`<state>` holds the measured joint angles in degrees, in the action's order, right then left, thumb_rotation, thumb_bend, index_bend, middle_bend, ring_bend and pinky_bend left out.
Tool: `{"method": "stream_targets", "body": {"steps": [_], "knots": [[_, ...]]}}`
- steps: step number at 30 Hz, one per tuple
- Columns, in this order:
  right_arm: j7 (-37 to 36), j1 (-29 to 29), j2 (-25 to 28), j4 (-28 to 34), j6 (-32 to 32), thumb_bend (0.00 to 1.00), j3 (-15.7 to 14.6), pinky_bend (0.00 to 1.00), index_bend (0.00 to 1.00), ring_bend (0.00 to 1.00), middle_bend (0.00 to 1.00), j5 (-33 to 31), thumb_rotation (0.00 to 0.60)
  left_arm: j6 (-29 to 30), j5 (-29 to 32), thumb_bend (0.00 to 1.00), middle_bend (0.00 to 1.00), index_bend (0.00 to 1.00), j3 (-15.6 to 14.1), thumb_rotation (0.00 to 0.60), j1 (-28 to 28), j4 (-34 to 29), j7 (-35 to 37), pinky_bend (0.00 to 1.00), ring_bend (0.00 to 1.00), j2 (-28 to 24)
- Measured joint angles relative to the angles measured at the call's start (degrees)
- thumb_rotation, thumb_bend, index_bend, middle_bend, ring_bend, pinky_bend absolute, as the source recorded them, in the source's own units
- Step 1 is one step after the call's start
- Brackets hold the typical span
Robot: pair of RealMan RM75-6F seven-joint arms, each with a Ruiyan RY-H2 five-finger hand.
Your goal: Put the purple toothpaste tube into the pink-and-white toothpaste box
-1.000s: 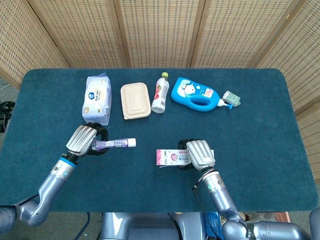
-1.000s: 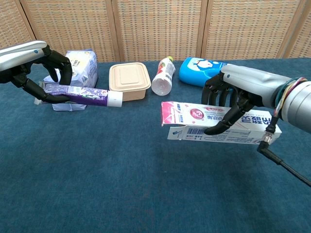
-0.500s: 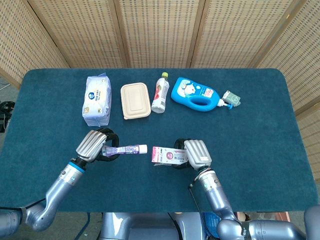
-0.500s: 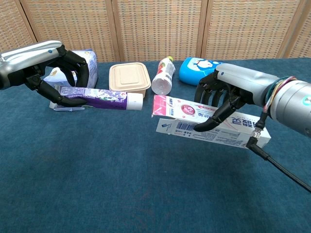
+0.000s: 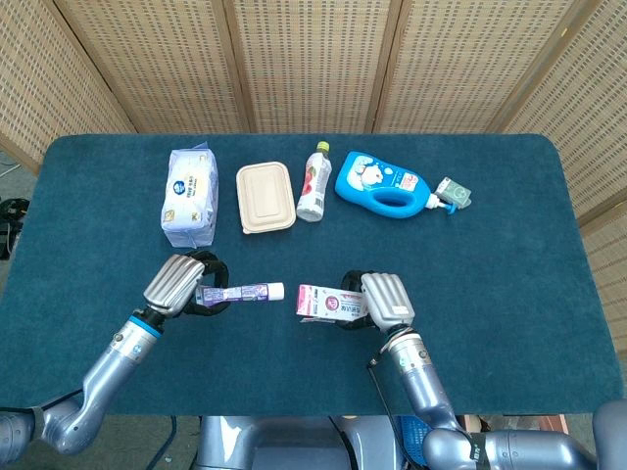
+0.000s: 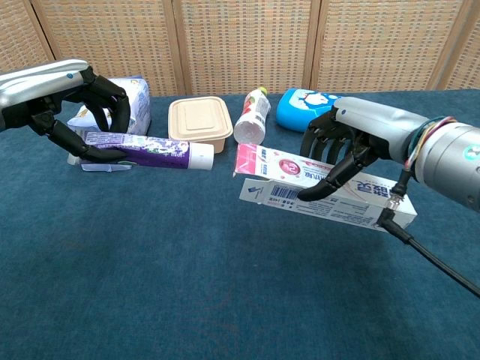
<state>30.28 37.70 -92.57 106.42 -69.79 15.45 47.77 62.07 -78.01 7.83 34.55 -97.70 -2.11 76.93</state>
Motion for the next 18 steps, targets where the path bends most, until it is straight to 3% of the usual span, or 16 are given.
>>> {"method": "stream_targets", "body": {"steps": [18], "knots": [[-0.88,0.43,-0.08,-0.14,-0.8,0.0,-0.1,0.47,0.61,0.46,0.52,-0.7,0.6,-1.84,1.27,0.42,0.62,0.83,-0.2,0.6,0.26,-2.34,0.6,0.39,0.36,-2.34]]}}
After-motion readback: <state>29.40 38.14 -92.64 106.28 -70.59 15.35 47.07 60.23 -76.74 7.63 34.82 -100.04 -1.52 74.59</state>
